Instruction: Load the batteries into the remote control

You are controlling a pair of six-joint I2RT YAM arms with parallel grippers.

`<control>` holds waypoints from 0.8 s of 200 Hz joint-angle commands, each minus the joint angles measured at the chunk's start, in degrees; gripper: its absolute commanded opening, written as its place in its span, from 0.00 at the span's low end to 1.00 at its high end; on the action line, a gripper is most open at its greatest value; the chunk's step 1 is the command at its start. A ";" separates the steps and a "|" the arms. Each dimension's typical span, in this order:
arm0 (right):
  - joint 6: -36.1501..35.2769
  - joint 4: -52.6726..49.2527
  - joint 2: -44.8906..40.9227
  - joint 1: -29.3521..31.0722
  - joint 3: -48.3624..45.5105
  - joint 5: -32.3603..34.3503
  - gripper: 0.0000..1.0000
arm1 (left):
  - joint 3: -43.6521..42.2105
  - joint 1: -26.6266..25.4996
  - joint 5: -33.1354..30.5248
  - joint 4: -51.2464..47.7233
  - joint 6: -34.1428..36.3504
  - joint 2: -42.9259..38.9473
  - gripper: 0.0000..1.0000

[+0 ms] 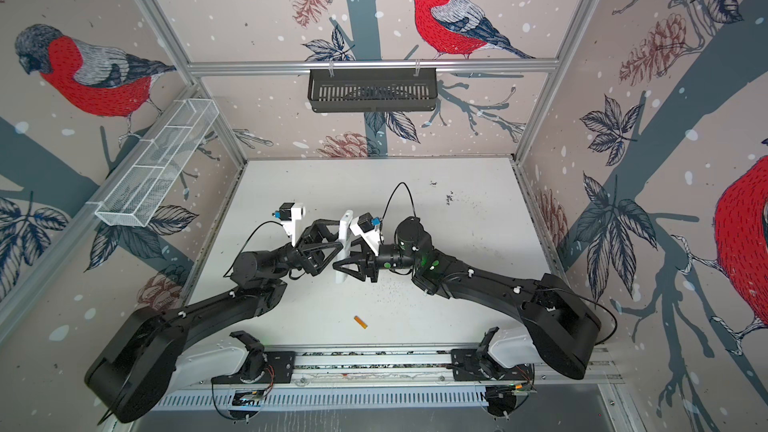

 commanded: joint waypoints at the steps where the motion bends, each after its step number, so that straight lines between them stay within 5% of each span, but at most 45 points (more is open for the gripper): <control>1: -1.89 -6.51 -1.05 0.13 1.82 7.60 0.30 | 1.27 0.21 -4.73 -17.51 9.40 -2.92 0.96; 31: -3.71 -11.57 -3.45 1.08 1.97 14.80 0.30 | 4.51 0.18 -15.09 -40.09 19.60 -8.31 0.92; 55: -5.80 -15.29 -4.92 2.62 2.46 20.15 0.30 | 8.04 0.18 -17.47 -49.39 24.62 -9.37 0.88; 160: -10.98 -17.29 -10.19 9.68 1.53 38.79 0.29 | 12.37 0.14 -15.55 -55.83 26.50 -6.12 0.72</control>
